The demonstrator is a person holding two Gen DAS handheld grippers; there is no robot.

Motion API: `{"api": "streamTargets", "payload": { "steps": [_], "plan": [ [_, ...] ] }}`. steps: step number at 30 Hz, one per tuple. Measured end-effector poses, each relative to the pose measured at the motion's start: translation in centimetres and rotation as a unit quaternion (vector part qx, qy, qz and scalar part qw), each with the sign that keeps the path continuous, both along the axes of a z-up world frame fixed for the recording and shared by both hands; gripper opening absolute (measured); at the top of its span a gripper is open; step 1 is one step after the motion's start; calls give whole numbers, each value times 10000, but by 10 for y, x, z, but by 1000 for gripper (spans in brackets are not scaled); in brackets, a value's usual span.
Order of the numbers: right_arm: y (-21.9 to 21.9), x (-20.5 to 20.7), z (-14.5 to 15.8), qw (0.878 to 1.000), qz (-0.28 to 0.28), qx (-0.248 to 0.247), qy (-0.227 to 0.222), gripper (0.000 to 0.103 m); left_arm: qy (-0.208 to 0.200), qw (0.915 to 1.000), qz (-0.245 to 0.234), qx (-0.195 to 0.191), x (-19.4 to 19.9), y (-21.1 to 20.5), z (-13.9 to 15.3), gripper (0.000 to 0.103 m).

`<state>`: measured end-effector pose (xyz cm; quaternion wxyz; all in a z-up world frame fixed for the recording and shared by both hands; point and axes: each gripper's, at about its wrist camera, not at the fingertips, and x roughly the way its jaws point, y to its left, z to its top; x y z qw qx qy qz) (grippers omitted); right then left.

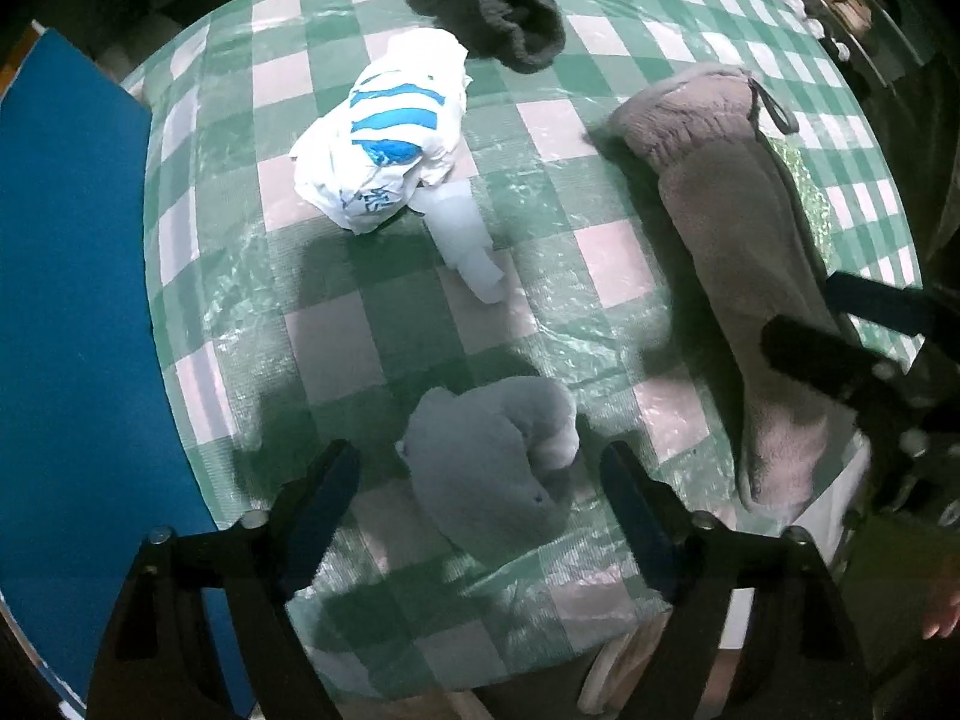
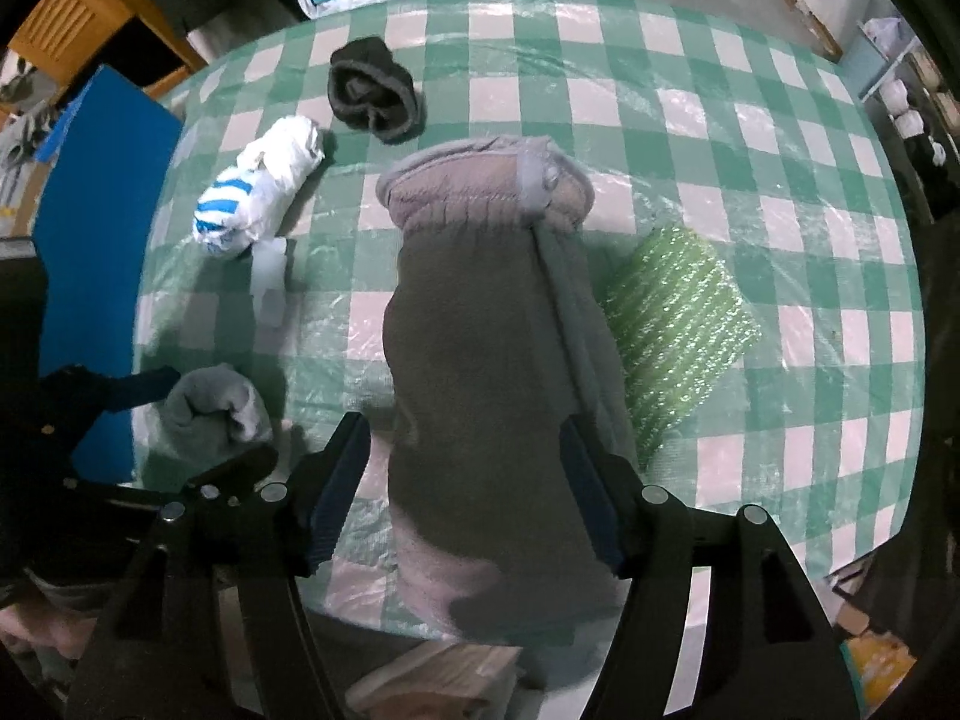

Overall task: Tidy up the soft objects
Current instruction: 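Move the left tool toward the grey sock while the right tool approaches the grey fleece sleeve, then close the left tool on the light grey sock while the right tool grasps the fleece sleeve cuff, then lift the sock and fleece sleeve and carry both toward the cardboard box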

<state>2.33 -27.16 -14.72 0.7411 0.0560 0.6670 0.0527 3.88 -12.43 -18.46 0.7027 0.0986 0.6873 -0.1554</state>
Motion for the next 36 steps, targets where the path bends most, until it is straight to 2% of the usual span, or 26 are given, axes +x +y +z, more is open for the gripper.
{"api": "streamTargets", "payload": {
  "steps": [3,5,9,11,18,25,29,36],
  "plan": [
    [8,0,-5,9999,66,-112,46,66,17,10000,-6,-23,1,1,-1,73],
    [13,1,-10,9996,86,-251,56,66,26,10000,-41,-13,-1,2,-2,63],
    [19,5,-21,9989,53,-445,118,66,-6,9999,-144,-5,-6,-2,-5,56],
    [22,7,-28,9984,43,-553,139,66,-26,9998,-181,12,-8,-9,-7,47],
    [31,9,-40,9972,75,-733,101,66,-35,9998,-194,-29,-13,-9,-7,34],
    [28,9,-38,9963,139,-853,34,23,-180,9996,-217,-10,-6,-4,5,29],
    [20,7,-30,9971,129,-748,-52,18,-295,9993,-219,-19,-2,-2,15,28],
    [11,3,-4,9987,33,-444,-263,16,-529,9982,-254,-76,-6,-2,42,28]
  ]
}}
